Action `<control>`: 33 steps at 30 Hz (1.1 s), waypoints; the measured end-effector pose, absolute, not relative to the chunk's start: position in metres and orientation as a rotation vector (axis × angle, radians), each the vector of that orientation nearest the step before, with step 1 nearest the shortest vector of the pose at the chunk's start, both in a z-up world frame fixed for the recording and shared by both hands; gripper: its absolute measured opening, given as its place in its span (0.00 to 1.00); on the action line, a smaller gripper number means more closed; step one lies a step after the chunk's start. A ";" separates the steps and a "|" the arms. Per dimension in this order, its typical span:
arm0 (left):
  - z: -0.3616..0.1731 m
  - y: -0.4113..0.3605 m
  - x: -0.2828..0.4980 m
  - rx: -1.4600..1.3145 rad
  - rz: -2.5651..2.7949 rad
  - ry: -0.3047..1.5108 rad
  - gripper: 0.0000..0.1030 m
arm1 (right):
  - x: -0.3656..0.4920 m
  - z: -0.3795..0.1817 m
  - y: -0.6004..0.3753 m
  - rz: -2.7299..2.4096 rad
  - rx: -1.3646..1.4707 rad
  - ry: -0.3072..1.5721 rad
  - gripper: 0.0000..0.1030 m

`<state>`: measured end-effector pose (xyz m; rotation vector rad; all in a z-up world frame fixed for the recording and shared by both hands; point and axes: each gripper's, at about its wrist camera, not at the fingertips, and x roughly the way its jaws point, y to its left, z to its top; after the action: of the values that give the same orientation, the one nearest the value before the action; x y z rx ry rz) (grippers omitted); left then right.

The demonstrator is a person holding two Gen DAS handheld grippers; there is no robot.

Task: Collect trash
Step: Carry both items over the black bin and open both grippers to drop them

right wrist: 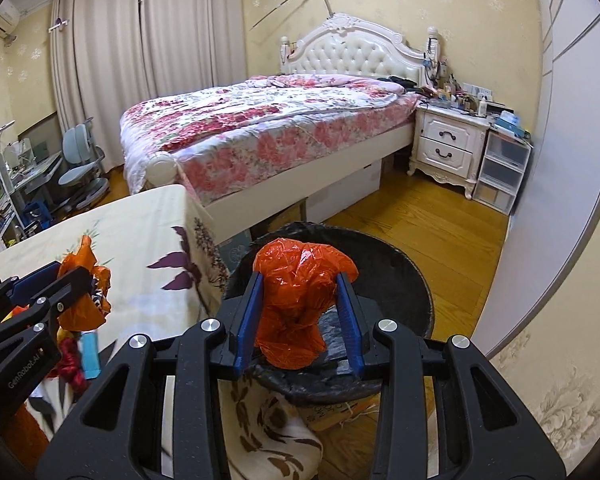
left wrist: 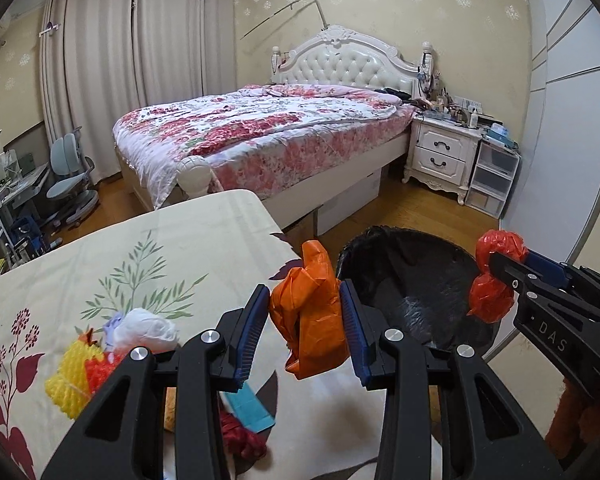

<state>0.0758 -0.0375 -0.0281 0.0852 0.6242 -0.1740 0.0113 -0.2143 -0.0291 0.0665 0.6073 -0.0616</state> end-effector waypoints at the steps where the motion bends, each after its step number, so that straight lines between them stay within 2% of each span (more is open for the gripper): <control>1: -0.030 -0.043 0.079 0.090 -0.177 0.625 0.38 | 0.015 -0.032 -0.218 -0.070 0.065 0.609 0.34; 16: -0.053 -0.108 0.142 0.151 -0.198 0.679 0.38 | 0.055 -0.053 -0.259 -0.133 0.151 0.645 0.35; 28: -0.064 -0.119 0.167 0.167 -0.192 0.712 0.39 | 0.080 -0.063 -0.273 -0.181 0.167 0.672 0.37; 30: -0.064 -0.120 0.166 0.168 -0.192 0.711 0.48 | 0.082 -0.062 -0.276 -0.200 0.161 0.675 0.39; 31: -0.064 -0.120 0.167 0.170 -0.190 0.708 0.51 | 0.083 -0.062 -0.277 -0.206 0.164 0.675 0.45; 32: -0.064 -0.120 0.168 0.171 -0.185 0.707 0.57 | 0.082 -0.062 -0.279 -0.212 0.172 0.671 0.47; 33: -0.064 -0.119 0.168 0.170 -0.185 0.707 0.58 | 0.081 -0.062 -0.280 -0.218 0.177 0.669 0.48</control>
<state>0.1680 -0.1194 -0.0638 0.1699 0.7073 -0.1846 0.0810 -0.2802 -0.0616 0.1771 0.6688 -0.2182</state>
